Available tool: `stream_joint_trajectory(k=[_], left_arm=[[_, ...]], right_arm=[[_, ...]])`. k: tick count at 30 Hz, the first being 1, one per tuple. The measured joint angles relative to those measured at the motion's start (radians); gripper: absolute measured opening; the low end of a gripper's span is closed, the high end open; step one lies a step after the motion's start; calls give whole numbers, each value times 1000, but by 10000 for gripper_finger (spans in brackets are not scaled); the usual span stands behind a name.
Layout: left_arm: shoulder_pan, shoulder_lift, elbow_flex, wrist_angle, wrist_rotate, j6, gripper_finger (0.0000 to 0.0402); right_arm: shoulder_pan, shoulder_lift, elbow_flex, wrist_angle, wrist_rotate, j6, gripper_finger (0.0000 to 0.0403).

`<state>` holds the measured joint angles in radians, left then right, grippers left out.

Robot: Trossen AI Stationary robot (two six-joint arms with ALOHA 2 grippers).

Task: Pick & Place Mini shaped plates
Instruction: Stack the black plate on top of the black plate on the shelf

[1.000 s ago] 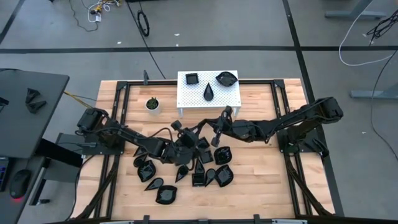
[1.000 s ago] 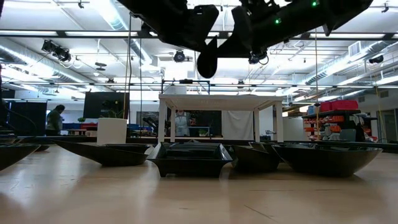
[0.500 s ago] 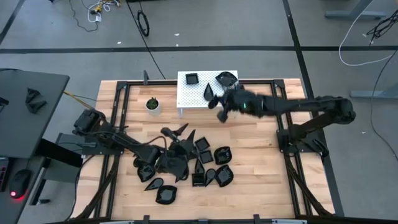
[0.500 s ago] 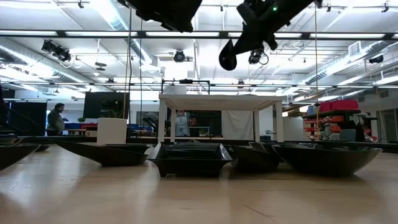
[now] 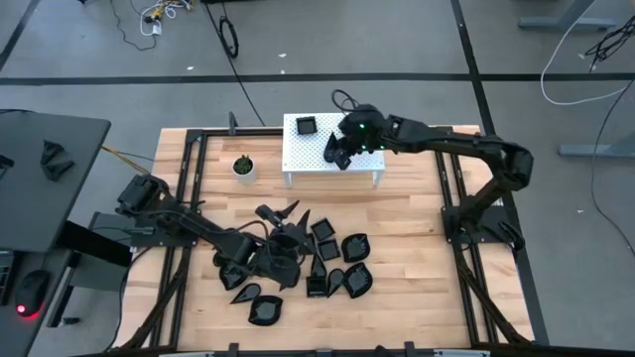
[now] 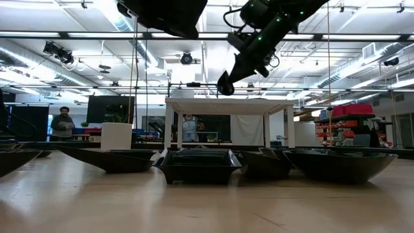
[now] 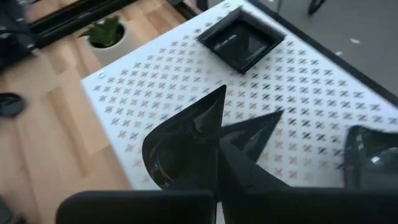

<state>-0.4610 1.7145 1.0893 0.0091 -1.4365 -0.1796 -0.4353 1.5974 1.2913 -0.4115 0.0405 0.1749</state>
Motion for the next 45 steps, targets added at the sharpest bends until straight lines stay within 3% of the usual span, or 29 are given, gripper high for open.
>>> stream_joint_trajectory(k=[38,45], left_arm=[[0,0,0,0,28,-18,181],[0,1,0,-1,28,-19,181]], right_arm=[[-41,22,23,-72,22,15,18],[-41,22,23,-72,22,0,63]])
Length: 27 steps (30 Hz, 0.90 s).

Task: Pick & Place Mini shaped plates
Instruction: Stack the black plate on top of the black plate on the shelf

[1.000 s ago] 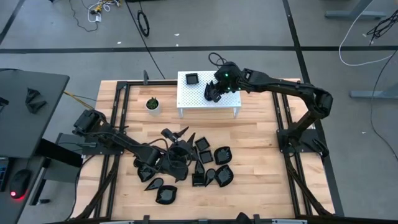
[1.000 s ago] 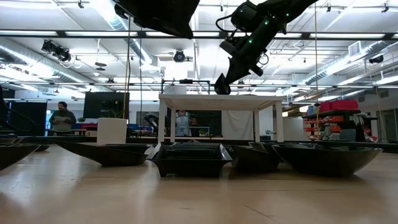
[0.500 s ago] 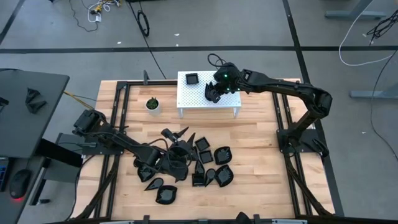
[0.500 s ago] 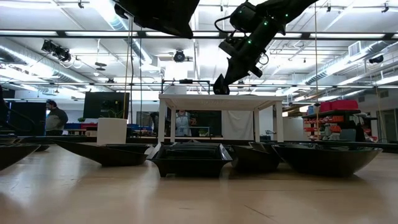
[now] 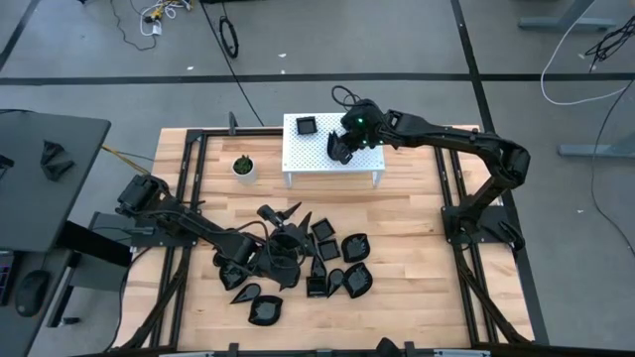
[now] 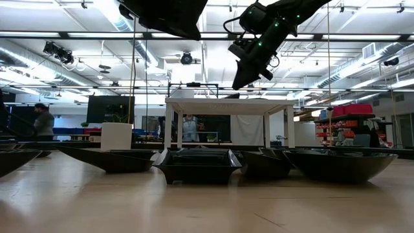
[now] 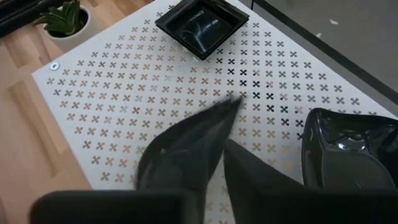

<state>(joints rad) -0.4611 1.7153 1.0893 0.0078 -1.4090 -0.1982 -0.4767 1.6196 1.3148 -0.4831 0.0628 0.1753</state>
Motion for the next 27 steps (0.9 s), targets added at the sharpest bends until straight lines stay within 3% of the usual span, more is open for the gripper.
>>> stream_joint_trajectory(k=[7,13,19,24,27], left_arm=[[0,0,0,-1,0,0,181],[0,1,0,-6,0,0,181],[-1,1,0,-15,5,-12,181],[-1,1,0,-22,42,-35,181],[0,1,0,-32,61,-53,181]], right_arm=[[0,-6,0,43,0,-37,134],[24,-19,0,44,-52,-145,152],[99,-23,-43,35,-73,-213,123],[127,-38,-164,164,96,-186,70],[127,-73,-227,277,141,-154,39]])
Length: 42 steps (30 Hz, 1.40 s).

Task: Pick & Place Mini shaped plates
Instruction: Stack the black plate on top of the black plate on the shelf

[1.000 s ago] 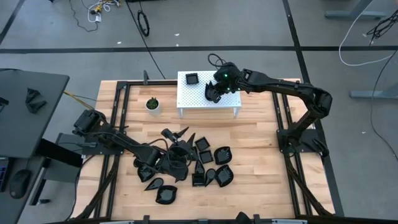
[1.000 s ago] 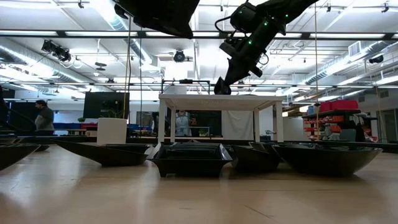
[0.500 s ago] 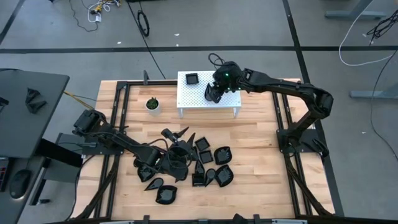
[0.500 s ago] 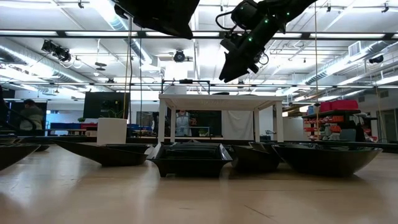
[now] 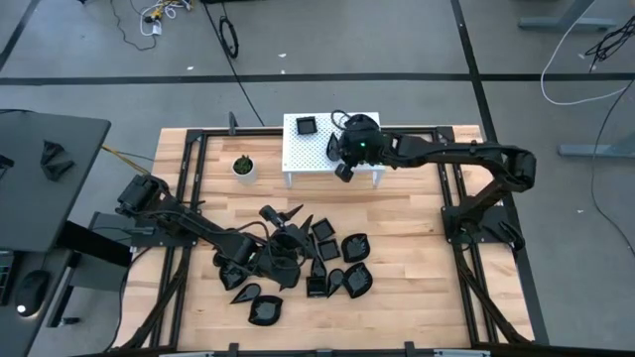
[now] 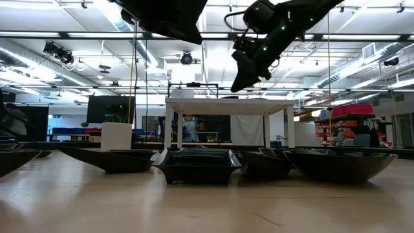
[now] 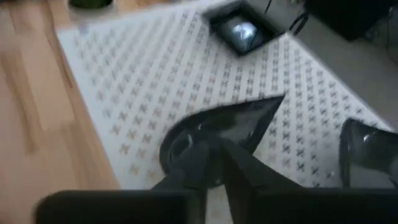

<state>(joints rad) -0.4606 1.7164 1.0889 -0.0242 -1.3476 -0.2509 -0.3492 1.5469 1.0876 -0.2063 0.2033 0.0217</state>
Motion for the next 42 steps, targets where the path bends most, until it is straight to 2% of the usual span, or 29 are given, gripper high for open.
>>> stream_joint_trajectory(k=[5,11,21,27,31,37,42], left_arm=[[2,0,0,-3,0,0,181],[3,0,0,-3,0,-2,181],[6,0,0,-3,1,-6,181],[6,0,0,-3,3,-8,181],[6,0,0,-3,3,-8,181],[6,0,0,-2,3,-18,181],[6,-2,0,-3,3,-26,181]], right_arm=[[1,-31,-107,127,2,50,5],[0,-30,-193,238,-11,72,12],[9,-47,-201,324,-11,41,6],[11,-95,-201,291,-11,23,14],[11,-140,-201,200,-15,40,13],[-5,-126,-201,136,-200,34,4],[-10,-77,-201,195,-215,23,6]])
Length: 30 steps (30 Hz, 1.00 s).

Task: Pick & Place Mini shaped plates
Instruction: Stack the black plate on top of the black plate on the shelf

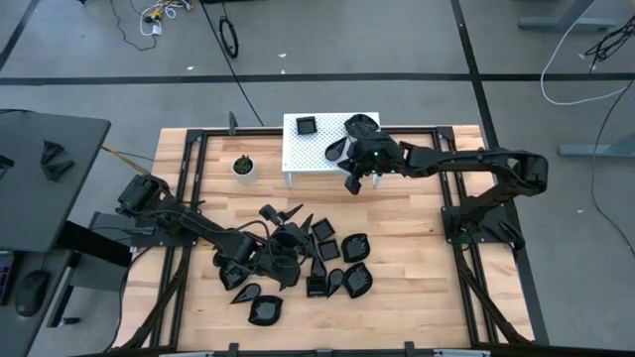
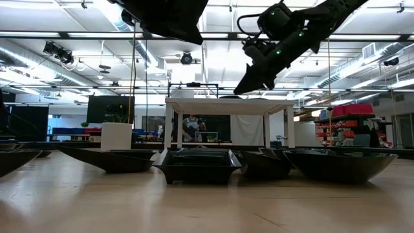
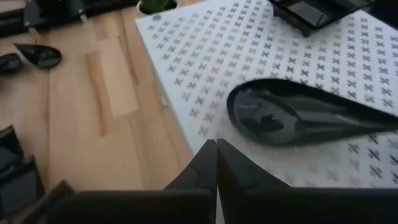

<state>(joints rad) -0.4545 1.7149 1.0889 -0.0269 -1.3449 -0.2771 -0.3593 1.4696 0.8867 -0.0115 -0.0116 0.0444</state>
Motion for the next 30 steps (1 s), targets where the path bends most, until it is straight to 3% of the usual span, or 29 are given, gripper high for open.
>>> stream_joint_trajectory(k=[8,21,30], left_arm=[[0,0,0,-3,0,0,181],[0,0,0,-5,0,0,181],[0,0,0,-7,14,0,181]], right_arm=[[-43,9,0,20,106,33,6],[-87,9,0,76,109,26,8],[38,-81,0,85,109,-92,8]])
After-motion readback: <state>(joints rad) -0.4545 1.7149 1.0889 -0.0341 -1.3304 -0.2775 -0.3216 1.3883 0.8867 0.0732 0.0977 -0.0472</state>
